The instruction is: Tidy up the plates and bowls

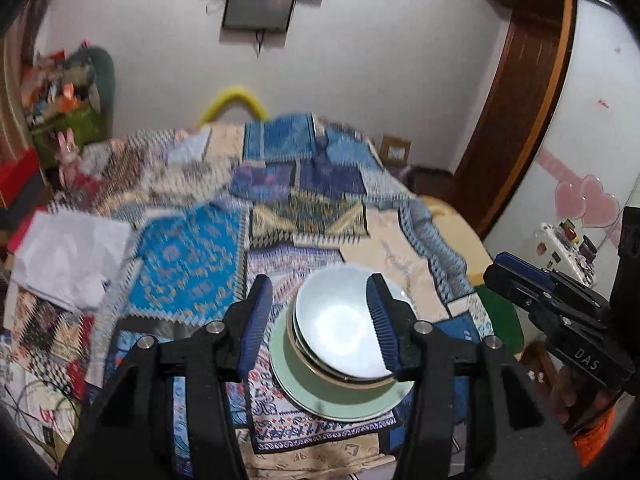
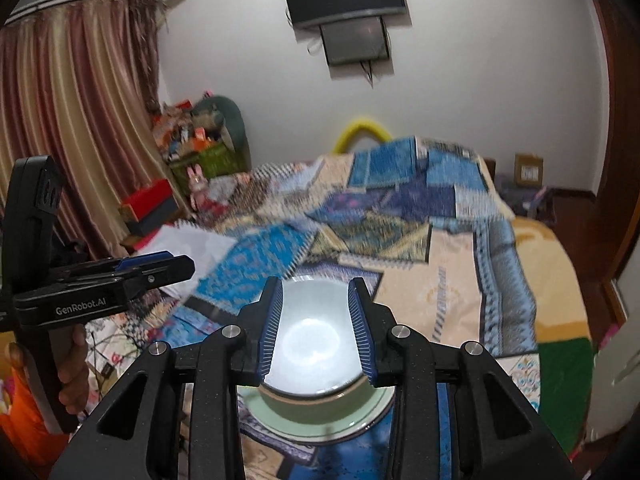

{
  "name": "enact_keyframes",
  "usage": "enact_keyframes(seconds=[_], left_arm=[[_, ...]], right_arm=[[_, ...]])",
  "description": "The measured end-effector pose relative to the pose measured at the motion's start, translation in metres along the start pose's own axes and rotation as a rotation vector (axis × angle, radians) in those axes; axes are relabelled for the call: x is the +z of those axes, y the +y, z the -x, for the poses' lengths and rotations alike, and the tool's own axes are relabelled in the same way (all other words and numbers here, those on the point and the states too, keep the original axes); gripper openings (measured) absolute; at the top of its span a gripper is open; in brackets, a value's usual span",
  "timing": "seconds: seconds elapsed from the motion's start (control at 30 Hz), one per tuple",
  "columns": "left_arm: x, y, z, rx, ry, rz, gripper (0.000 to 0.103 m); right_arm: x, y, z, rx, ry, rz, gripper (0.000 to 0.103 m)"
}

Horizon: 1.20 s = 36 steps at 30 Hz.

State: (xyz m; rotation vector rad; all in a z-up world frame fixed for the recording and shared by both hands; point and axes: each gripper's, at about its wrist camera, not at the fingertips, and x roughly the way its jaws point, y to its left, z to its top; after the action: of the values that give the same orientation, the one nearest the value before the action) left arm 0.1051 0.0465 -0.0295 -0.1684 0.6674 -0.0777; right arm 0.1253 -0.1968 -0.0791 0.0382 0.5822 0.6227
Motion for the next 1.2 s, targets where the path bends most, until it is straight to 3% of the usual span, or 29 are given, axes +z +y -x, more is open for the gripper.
enact_keyframes(seconds=[0.27,0.43,0.57,0.63,0.7,0.8,1.2], left_arm=[[0.004,-0.013,0.043,0.030,-0.141,-0.042,0.060],[0.002,-0.020,0.059,0.053,-0.208,-0.060,0.072],[-0.001,-0.025,0.068,0.063,-0.240,-0.073,0.077],[-0.002,-0.026,0.071,0.062,-0.253,-0.071,0.086],[-0.004,-0.027,0.075,0.073,-0.277,-0.075,0.087],[-0.007,-0.029,0.080,0.078,-0.301,-0.077,0.099],[-0.012,-0.037,0.083,0.086,-0.321,-0.094,0.103]], right_arm=[[0.009,0.010,0.031,0.013,-0.104,0.016,0.039],[0.010,0.013,0.042,0.016,-0.143,0.019,0.044],[0.009,0.016,0.049,0.005,-0.173,0.026,0.059],[0.009,0.018,0.052,-0.001,-0.186,0.033,0.061],[0.010,0.019,0.054,0.001,-0.196,0.033,0.070],[0.010,0.019,0.058,-0.004,-0.215,0.033,0.076],[0.008,0.018,0.063,-0.037,-0.258,0.028,0.099]])
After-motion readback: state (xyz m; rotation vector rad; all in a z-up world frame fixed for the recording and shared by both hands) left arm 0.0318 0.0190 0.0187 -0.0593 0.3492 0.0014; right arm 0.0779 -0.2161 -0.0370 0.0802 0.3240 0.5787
